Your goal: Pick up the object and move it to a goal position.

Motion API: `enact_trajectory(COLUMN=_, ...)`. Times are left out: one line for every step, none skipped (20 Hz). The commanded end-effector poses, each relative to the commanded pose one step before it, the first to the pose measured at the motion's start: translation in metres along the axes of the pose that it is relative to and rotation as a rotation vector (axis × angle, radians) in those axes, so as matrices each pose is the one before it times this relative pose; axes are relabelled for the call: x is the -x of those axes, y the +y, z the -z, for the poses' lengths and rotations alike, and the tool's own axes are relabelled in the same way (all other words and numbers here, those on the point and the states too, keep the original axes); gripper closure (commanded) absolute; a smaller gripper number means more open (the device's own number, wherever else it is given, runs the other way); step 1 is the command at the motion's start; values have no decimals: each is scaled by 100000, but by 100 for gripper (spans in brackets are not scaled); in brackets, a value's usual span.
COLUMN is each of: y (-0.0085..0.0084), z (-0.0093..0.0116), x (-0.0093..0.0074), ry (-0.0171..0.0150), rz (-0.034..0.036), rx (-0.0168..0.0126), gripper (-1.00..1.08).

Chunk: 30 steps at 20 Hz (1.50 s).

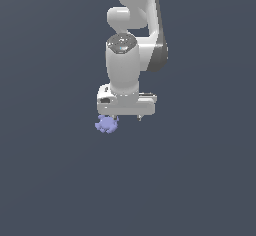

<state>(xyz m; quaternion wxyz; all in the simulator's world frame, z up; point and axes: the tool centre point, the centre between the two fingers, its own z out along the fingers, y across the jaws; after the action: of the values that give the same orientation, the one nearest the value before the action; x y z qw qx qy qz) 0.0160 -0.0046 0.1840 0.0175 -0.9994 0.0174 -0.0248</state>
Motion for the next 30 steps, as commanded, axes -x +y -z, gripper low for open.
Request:
enact_trajectory(y=1, z=0, x=0, ry=0, rz=0, rx=0, gripper=-92)
enact_trajectory(y=-19, z=-10, x=0, ry=0, rz=0, rx=0, gripper=-92)
enact_trajectory(y=-86, z=23, x=12, ry=75, rz=68, rx=-94, gripper=-92)
enact_trajectory(y=-122, z=12, x=13, ry=84, rz=73, rx=-107, gripper=-92)
enact_trajectory(y=-173, z=27, x=20, ry=131, rz=112, rx=-166, gripper=-92)
enact_trajectory(y=-218, z=32, x=25, ry=162, rz=134, rx=-204, gripper=-92)
enact_trajectory(y=-260, z=36, x=29, ry=190, rz=149, rx=-238, gripper=-92)
enact_trajectory(y=-260, z=37, x=29, ry=189, rz=136, rx=-236, gripper=-92)
enact_trajectory(y=-212, z=33, x=24, ry=156, rz=97, rx=-194, gripper=-92)
enact_trajectory(y=-159, z=26, x=17, ry=117, rz=57, rx=-146, gripper=-92)
enact_trajectory(y=-107, z=16, x=10, ry=74, rz=18, rx=-92, gripper=-92)
enact_trajectory(y=-67, z=-16, x=-1, ry=0, rz=0, rx=0, gripper=-92)
enact_trajectory(y=-15, z=3, x=0, ry=0, rz=0, rx=0, gripper=-92)
enact_trajectory(y=63, z=16, x=1, ry=0, rz=0, rx=0, gripper=-92)
enact_trajectory(y=72, z=-13, x=-1, ry=-28, rz=52, rx=36, gripper=-92)
enact_trajectory(y=22, z=-23, x=7, ry=-20, rz=236, rx=31, gripper=-92)
enact_trajectory(y=34, z=-28, x=13, ry=-11, rz=358, rx=21, gripper=-92)
enact_trajectory(y=45, z=-38, x=18, ry=-14, rz=482, rx=29, gripper=-92)
enact_trajectory(y=57, z=-48, x=22, ry=-22, rz=604, rx=40, gripper=-92)
enact_trajectory(y=74, z=-57, x=26, ry=-30, rz=712, rx=51, gripper=-92)
enact_trajectory(y=90, z=-67, x=31, ry=-38, rz=823, rx=62, gripper=-92)
enact_trajectory(y=102, z=-77, x=36, ry=-45, rz=941, rx=71, gripper=-92)
enact_trajectory(y=115, z=-86, x=42, ry=-52, rz=1048, rx=79, gripper=-92)
enact_trajectory(y=125, z=-94, x=47, ry=-58, rz=1153, rx=85, gripper=-92)
enact_trajectory(y=134, z=-103, x=54, ry=-63, rz=1265, rx=90, gripper=-92)
enact_trajectory(y=140, z=-109, x=60, ry=-68, rz=1352, rx=93, gripper=-92)
enact_trajectory(y=148, z=-118, x=67, ry=-74, rz=1455, rx=98, gripper=-92)
enact_trajectory(y=161, z=-128, x=75, ry=-82, rz=1577, rx=104, gripper=-92)
enact_trajectory(y=171, z=-137, x=85, ry=-91, rz=1698, rx=109, gripper=-92)
enact_trajectory(y=179, z=-146, x=94, ry=-99, rz=1808, rx=112, gripper=-92)
